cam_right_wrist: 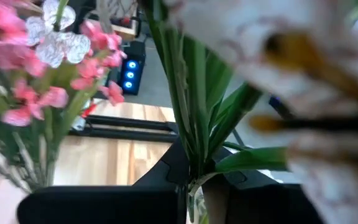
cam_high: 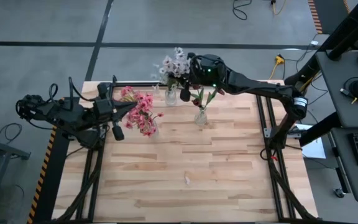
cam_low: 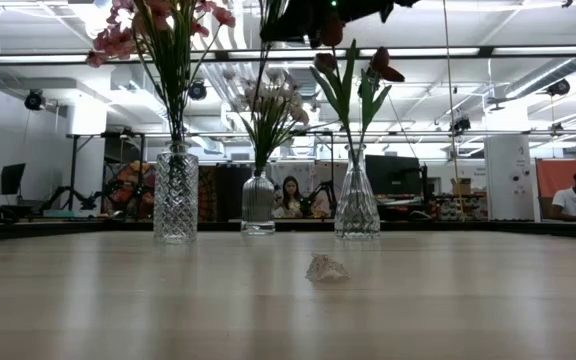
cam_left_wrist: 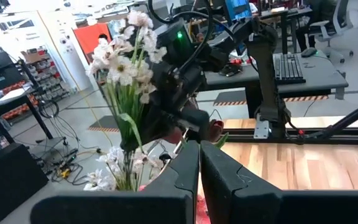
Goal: Sort flowers into vase by color
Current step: Put the white flower into the top transparent vase
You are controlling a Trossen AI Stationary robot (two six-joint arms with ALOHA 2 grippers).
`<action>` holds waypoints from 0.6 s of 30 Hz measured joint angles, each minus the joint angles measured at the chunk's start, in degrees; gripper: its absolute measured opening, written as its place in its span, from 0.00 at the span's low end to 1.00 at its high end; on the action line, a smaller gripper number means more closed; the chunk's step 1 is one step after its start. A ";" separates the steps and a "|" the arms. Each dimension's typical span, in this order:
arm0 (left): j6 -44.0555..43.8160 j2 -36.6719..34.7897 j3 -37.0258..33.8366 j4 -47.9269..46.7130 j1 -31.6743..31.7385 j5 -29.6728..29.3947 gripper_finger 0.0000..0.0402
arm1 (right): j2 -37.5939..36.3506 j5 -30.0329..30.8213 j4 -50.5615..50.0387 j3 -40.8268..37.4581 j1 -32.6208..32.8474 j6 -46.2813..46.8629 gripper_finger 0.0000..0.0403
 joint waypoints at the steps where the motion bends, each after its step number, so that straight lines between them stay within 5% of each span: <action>1: 0.06 0.03 0.00 0.11 0.01 0.00 0.00 | -0.38 -0.63 -0.46 0.02 0.00 0.07 0.04; 10: 0.15 1.77 0.00 0.31 -0.01 -2.19 0.00 | -5.83 -1.25 -0.09 0.11 -0.27 -2.93 0.04; 18: 0.68 2.08 0.00 1.44 0.01 -2.78 0.00 | -8.12 5.61 -0.01 1.97 -4.57 -5.64 0.04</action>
